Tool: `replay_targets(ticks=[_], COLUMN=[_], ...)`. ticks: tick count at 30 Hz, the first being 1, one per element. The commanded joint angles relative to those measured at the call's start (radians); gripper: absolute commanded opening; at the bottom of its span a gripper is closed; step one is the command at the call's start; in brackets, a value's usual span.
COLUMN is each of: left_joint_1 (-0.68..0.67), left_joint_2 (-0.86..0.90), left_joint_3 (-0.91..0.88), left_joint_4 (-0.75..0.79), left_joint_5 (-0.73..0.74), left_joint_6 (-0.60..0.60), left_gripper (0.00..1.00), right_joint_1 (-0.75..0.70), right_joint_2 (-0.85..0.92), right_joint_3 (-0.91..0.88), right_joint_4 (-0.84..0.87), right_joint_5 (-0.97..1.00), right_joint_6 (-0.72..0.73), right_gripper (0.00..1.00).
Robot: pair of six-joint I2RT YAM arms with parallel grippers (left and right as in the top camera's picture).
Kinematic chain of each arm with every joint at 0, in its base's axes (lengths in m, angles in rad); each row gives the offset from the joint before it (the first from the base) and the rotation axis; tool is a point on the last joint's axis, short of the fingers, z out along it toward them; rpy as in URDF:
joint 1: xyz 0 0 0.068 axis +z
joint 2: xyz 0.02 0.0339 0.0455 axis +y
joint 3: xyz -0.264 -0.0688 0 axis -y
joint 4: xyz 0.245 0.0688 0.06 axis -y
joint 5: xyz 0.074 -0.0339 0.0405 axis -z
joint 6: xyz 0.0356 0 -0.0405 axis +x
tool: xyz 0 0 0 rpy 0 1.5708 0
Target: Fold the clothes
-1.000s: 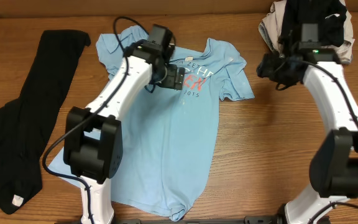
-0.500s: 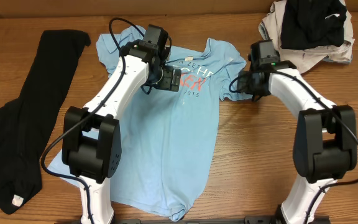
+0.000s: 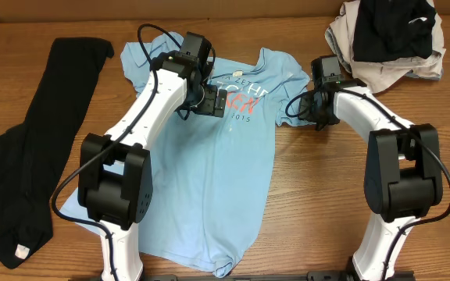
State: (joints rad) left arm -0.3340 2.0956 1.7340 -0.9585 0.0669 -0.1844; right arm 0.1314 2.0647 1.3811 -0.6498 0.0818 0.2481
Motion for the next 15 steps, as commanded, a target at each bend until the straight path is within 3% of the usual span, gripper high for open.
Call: replay_targets(ticks=[1,2,3,4,10,15], left_joint_1=[-0.006,-0.006,-0.006,-0.006,-0.006,-0.006], left_joint_2=[-0.002,-0.002,-0.002,-0.002,-0.002,-0.001], left_joint_3=[-0.01,-0.01,-0.01,-0.01,-0.01,-0.032], left_joint_4=[-0.006,-0.008,-0.012,-0.014,-0.05,-0.136], left_joint_5=[0.003,0.003,0.003,0.003,-0.021,-0.088], left_joint_6=[0.013,0.013,0.013,0.014,0.027,0.027], left_gripper=[1.0,1.0,1.0,1.0,1.0,1.0], right_joint_1=[-0.002,-0.004,-0.01,-0.016,-0.093,-0.288], right_joint_2=[0.023,0.023,0.023,0.023,0.017,0.013], right_joint_3=[-0.027,-0.027,-0.027,-0.027,-0.027,-0.027], right_joint_4=[-0.03,-0.045,-0.071,-0.088,-0.215,-0.353], right_joint_5=[0.031,0.061,0.096,0.113,0.17,0.163], right_joint_6=[0.063,0.098,0.14,0.162,0.285,0.359], right_gripper=[0.34,0.26,0.11,0.05,0.04,0.04])
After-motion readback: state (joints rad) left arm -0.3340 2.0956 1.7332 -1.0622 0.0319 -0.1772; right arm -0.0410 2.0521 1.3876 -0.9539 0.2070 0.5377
